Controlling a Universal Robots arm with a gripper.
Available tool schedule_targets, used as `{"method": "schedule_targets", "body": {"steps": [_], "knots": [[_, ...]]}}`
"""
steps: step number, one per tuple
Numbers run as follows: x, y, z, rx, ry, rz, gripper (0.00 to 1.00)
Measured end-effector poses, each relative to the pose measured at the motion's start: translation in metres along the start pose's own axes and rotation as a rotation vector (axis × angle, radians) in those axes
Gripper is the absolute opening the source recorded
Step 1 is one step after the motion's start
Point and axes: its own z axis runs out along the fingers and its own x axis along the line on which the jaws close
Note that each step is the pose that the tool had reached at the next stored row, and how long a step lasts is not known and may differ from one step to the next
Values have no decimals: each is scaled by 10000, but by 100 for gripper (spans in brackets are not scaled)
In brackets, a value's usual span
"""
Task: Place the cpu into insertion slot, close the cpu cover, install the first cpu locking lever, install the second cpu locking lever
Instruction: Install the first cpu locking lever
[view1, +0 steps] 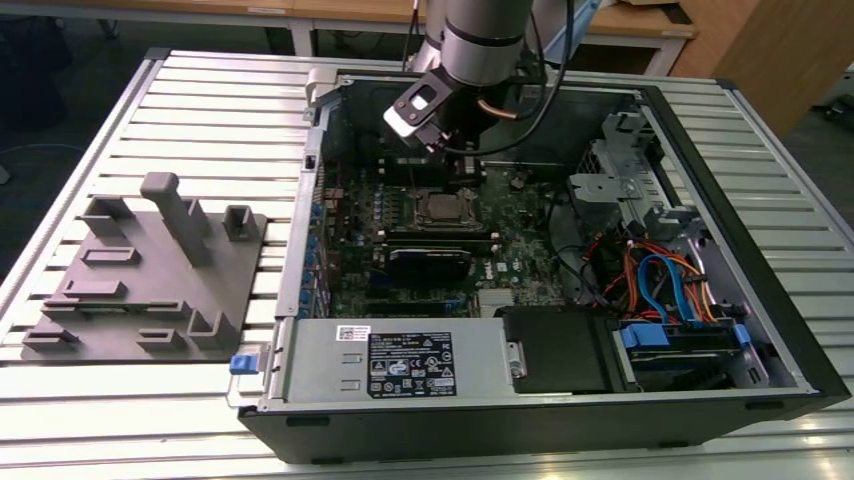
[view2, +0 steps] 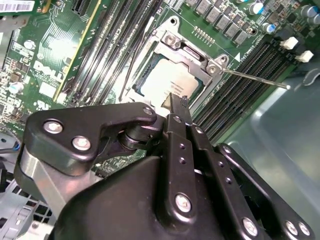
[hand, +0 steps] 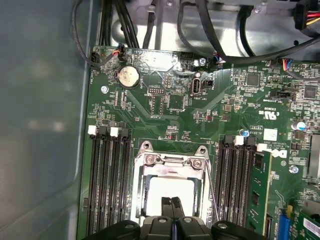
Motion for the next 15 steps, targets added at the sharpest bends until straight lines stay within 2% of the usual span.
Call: {"method": "schedule_targets", "body": {"steps": [7,15], "knots": [[2,-2,-88,0,0,0,10],[2,-2,-89,0,1,0,10]]}}
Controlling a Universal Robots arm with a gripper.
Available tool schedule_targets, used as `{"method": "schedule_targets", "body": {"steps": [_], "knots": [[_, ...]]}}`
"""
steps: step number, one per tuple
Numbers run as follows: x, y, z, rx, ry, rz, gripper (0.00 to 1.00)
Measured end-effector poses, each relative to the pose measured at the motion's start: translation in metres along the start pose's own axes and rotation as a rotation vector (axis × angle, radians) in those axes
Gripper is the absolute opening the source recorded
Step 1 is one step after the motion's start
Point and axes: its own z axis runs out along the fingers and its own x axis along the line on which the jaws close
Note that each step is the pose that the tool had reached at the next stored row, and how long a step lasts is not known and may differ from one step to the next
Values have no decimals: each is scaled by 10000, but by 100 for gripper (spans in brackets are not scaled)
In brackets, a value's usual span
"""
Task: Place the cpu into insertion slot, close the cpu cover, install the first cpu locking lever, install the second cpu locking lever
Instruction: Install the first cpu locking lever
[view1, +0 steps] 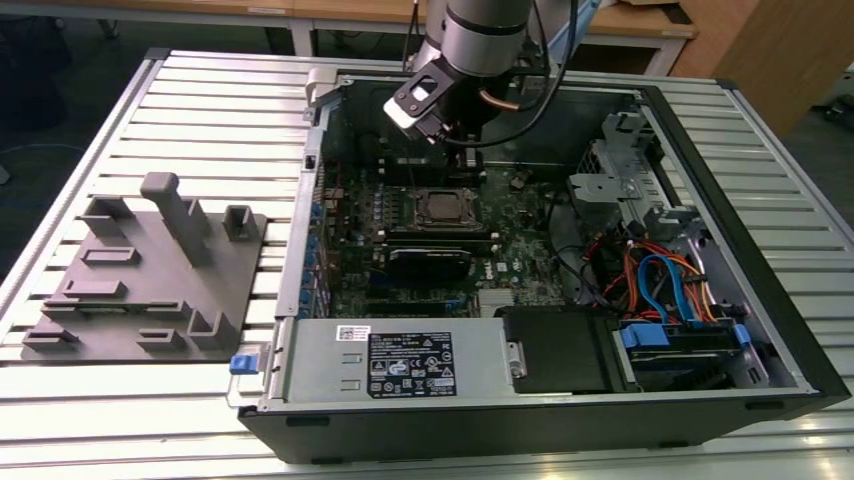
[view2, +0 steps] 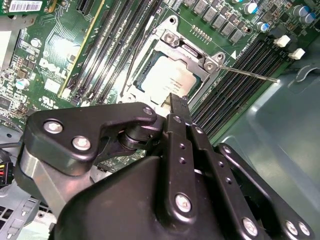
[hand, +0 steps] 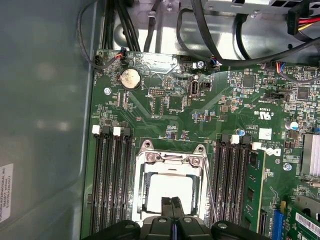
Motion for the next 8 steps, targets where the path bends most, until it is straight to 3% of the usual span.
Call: {"method": "schedule_targets", "body": {"steps": [5,8], "knots": [[0,0,0,0,-1,-50,10],[0,0,-1,8,-10,-415,10]]}}
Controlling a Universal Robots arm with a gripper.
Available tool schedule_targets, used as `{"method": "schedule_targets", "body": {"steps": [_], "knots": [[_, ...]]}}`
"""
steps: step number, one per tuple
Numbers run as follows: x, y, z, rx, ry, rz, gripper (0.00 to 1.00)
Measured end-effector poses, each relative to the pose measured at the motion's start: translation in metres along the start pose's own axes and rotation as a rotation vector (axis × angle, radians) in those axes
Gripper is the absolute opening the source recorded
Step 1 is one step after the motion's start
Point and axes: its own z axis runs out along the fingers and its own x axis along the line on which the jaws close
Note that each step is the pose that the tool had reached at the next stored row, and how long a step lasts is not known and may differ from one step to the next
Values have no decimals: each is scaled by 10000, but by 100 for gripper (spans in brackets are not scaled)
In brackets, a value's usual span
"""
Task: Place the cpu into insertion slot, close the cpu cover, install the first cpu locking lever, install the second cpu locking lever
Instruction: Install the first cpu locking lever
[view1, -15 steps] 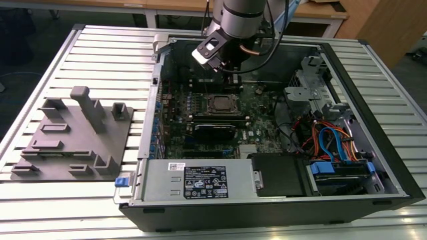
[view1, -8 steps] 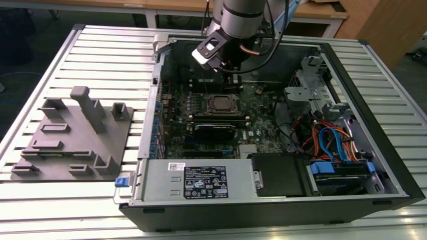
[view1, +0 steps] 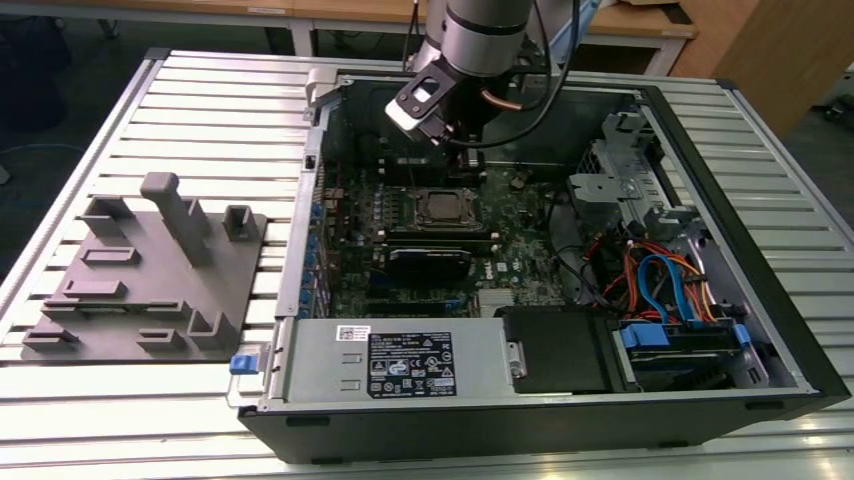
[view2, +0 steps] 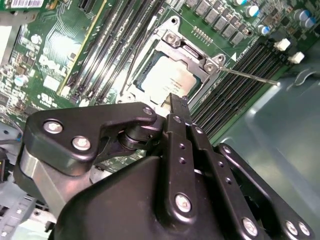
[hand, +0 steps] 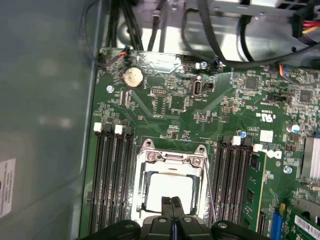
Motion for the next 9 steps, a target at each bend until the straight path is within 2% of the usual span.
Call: {"method": "schedule_targets", "body": {"steps": [7,9], "knots": [[0,0,0,20,-26,-1169,10],[0,1,0,4,-32,-1302,10]]}}
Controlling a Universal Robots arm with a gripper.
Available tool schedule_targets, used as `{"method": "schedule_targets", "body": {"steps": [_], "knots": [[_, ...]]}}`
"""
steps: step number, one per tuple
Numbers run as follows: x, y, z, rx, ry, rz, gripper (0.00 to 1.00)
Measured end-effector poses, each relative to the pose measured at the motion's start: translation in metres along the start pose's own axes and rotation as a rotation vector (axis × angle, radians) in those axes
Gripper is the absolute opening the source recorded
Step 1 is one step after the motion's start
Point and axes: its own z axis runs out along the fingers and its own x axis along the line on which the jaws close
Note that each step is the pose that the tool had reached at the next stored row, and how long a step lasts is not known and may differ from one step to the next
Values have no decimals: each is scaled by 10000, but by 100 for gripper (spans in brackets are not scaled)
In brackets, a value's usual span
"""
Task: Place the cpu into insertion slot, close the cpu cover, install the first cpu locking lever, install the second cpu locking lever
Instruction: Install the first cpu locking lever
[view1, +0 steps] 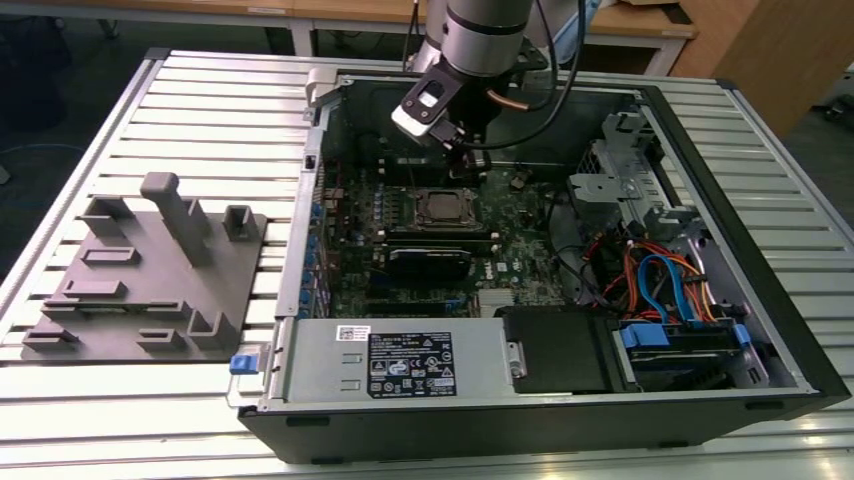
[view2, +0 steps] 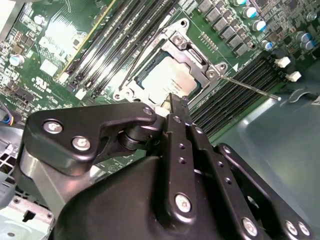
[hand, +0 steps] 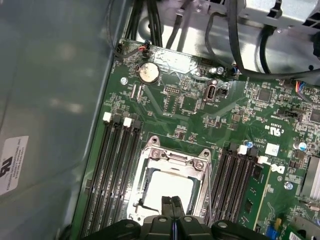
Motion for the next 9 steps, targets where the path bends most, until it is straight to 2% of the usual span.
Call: {"method": "schedule_targets", "body": {"steps": [3,9], "knots": [[0,0,1,-68,-15,-18,10],[0,-1,0,-74,-18,-40,10]]}}
